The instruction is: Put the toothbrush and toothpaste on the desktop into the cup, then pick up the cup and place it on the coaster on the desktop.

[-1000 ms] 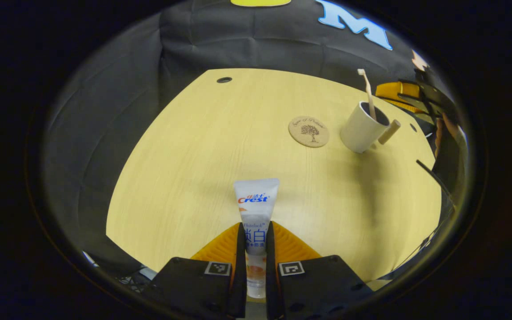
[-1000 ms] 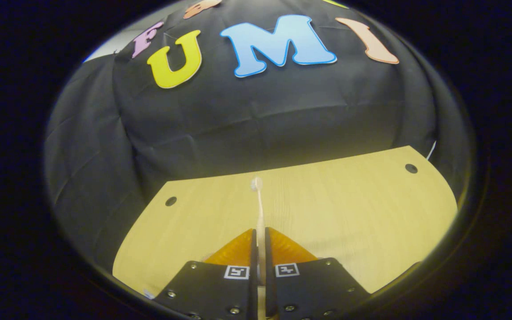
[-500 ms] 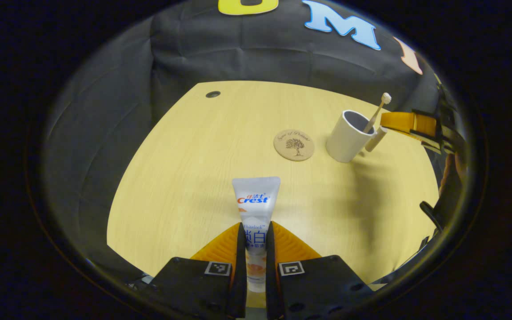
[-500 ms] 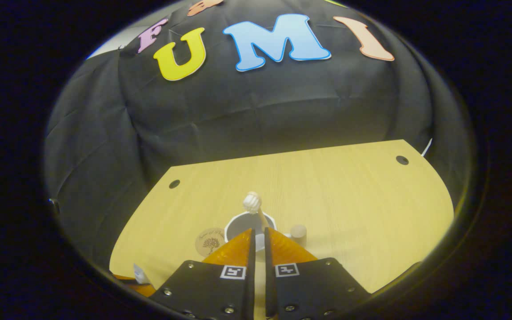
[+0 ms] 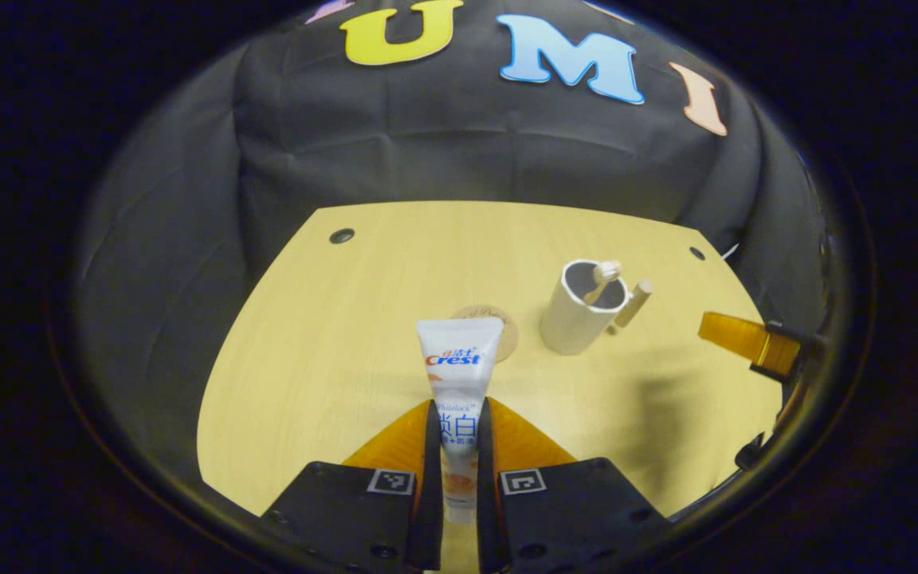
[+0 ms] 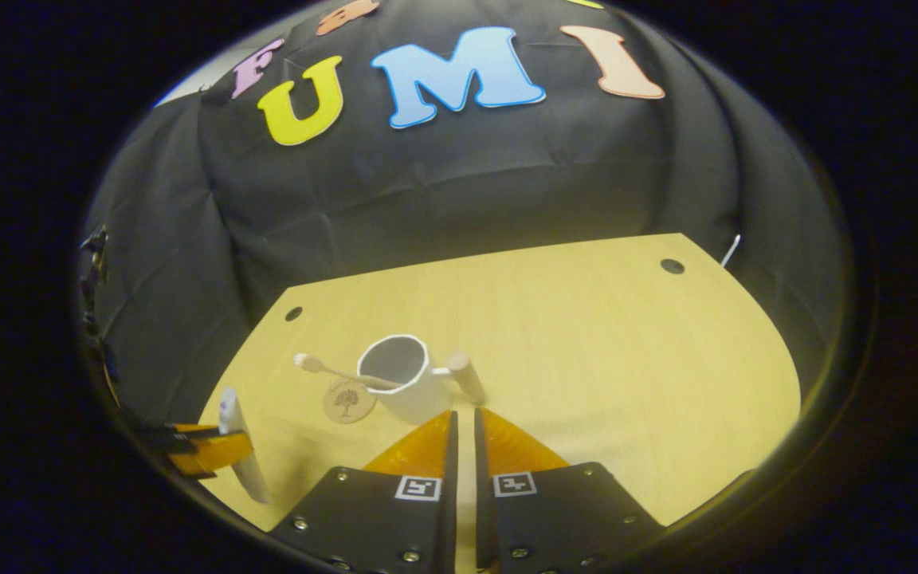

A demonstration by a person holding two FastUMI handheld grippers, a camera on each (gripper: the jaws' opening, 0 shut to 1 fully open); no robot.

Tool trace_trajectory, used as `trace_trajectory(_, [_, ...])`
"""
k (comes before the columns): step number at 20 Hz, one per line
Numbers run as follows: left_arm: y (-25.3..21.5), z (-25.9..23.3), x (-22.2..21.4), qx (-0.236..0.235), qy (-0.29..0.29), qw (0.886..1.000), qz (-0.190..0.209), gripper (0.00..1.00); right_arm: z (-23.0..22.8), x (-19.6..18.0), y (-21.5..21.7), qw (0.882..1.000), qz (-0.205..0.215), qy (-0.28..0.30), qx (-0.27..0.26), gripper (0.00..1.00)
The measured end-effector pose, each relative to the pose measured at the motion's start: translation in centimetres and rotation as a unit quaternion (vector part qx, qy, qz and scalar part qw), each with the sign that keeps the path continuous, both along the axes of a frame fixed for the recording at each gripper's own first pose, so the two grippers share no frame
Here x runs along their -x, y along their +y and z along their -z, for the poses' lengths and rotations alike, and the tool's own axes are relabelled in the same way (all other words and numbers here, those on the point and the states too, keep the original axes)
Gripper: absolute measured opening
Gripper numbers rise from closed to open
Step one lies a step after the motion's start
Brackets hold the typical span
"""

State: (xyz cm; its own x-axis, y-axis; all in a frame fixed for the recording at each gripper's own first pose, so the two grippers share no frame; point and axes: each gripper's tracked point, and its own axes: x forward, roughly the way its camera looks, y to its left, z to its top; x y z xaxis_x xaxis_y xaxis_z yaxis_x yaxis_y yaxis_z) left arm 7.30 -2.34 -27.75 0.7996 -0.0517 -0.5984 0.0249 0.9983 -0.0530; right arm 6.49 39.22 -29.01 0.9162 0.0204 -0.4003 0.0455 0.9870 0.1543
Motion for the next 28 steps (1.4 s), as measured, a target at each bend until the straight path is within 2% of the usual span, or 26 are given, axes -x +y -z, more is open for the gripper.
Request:
trace_trajectory(4, [-3.3, -4.3, -3.5, 0.024, -0.049, 0.998, 0.044, 0.25, 0.2, 1.4, -2.3, 1.0, 0.022, 0.001, -0.013, 0.09])
trace_trajectory(7, [-6.4, -8.2, -5.9, 0.036, -0.093, 0.991, 0.089, 0.25, 0.6, 2.2, -4.4, 0.999, 0.042, 0.002, -0.022, 0.09])
trace_trajectory(10, [-9.1, -11.3, -7.9, 0.028, -0.13, 0.983, 0.127, 0.24, 1.4, 3.1, -6.6, 0.997, 0.066, 0.008, -0.037, 0.09])
trace_trajectory(16, [-13.6, -16.5, -11.7, 0.021, -0.177, 0.969, 0.172, 0.24, 2.2, 3.9, -11.0, 0.991, 0.118, 0.014, -0.06, 0.09])
trace_trajectory(21, [-16.1, -16.0, -14.6, 0.027, -0.182, 0.967, 0.179, 0.24, 2.5, 4.3, -13.8, 0.987, 0.144, 0.022, -0.065, 0.09])
trace_trajectory(28, [-16.8, -11.4, -18.9, 0.053, -0.151, 0.979, 0.127, 0.25, 2.6, 4.3, -16.5, 0.985, 0.156, 0.037, -0.06, 0.09])
